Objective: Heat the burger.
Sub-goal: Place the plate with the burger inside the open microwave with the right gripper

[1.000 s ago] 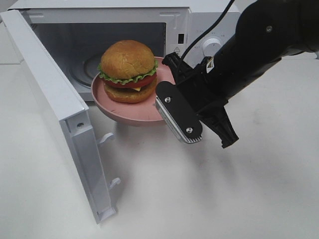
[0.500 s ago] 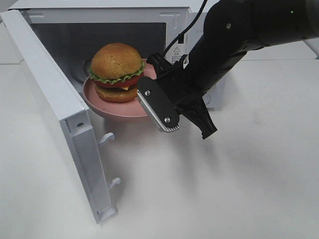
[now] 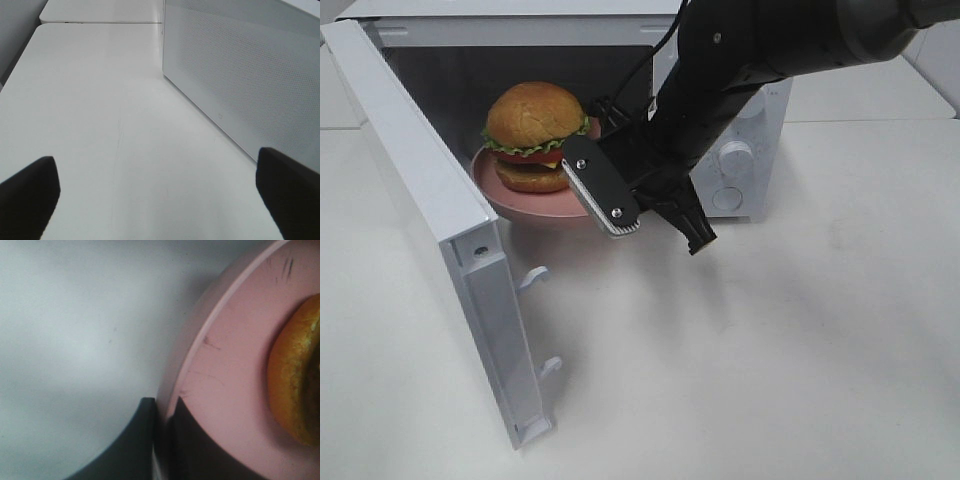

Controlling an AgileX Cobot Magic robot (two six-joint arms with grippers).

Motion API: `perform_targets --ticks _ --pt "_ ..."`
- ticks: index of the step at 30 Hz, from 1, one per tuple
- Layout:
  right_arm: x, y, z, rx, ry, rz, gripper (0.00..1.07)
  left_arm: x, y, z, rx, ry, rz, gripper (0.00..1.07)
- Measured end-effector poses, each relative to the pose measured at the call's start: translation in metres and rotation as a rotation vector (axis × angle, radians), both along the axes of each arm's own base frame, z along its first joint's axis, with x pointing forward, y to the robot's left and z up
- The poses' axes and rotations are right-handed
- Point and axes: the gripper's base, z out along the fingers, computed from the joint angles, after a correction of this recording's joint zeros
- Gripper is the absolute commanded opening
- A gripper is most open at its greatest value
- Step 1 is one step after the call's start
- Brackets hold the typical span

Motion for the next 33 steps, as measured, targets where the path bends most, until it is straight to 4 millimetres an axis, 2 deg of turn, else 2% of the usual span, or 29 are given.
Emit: perform_targets --ticks 12,19,27,33 --pt "0.028 0.019 -0.002 -0.020 0.003 -0.081 0.00 0.000 0.000 0.000 0.000 0.000 0.000 1.00" --pt "0.038 0.027 -0.008 -0.023 0.011 -0.096 0.00 0.000 0.000 0.000 0.000 0.000 0.000 1.00" --pt "0.049 0.050 -0.008 0.016 -0.009 -0.168 0.00 0.000 0.000 0.000 0.000 0.000 0.000 1.00" --pt "0.060 0.055 -0.007 0.005 -0.043 -0.175 0.00 0.000 0.000 0.000 0.000 0.000 0.000 1.00"
